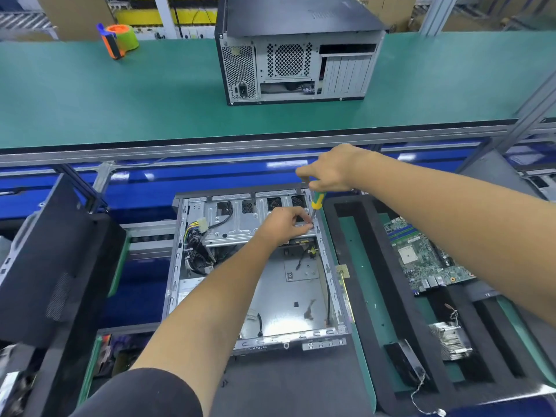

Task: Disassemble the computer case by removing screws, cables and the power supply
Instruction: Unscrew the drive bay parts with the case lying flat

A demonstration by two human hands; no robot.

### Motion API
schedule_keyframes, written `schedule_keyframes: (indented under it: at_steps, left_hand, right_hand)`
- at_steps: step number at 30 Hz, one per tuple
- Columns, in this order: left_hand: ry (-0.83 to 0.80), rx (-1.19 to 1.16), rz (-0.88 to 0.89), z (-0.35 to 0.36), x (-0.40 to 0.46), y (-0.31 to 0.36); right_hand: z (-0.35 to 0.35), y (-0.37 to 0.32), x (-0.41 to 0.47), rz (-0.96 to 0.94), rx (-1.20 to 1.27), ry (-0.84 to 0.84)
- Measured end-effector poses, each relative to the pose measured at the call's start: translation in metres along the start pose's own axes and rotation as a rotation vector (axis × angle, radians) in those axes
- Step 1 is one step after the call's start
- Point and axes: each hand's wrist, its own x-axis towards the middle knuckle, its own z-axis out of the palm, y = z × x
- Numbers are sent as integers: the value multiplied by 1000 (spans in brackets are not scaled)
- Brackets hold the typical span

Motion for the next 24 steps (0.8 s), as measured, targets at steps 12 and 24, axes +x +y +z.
schedule_keyframes:
  at_steps: [12, 24]
  left_hand:
    - [4, -9, -7, 1, 0, -2]
    - [-7, 24, -5, 0, 0, -2]
  right_hand:
    - [-3, -3, 4, -100, 359, -104]
    - [-6, -4, -3, -71, 459, -97]
